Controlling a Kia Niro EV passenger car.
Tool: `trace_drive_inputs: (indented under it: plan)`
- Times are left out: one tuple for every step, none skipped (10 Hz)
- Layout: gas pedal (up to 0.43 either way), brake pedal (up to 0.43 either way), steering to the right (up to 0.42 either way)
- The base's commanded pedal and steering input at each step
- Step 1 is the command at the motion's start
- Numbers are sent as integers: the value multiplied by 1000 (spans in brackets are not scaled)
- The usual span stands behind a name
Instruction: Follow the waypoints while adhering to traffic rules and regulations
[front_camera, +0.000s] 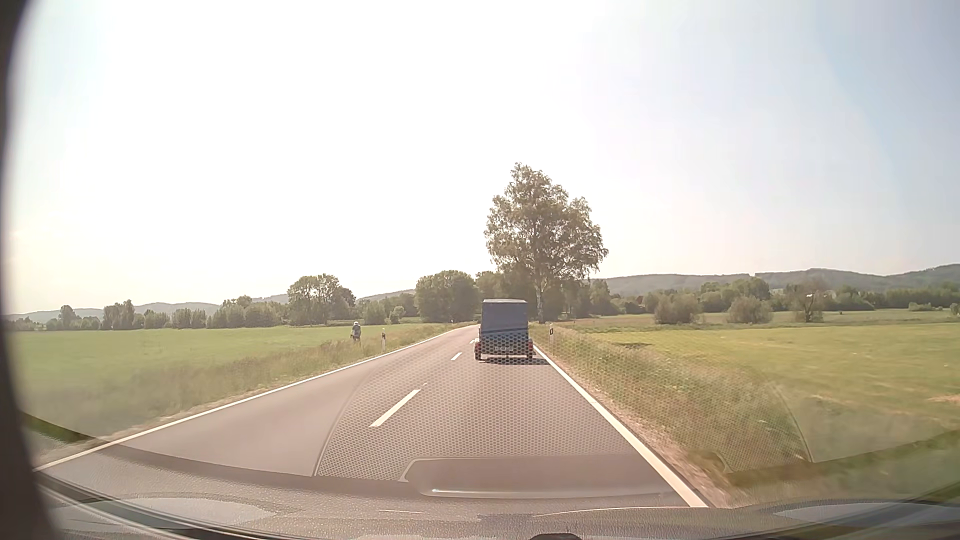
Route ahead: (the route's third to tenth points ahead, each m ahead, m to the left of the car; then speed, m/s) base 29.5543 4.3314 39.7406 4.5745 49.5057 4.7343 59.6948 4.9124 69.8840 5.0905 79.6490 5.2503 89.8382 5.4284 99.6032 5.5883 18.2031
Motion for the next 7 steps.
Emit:
trace_drive_inputs:
  plan:
    - [157,0,-9]
    - [157,0,-9]
    - [150,0,-9]
    - [138,0,-8]
    - [138,0,-8]
    - [138,0,-7]
    - [138,0,-6]
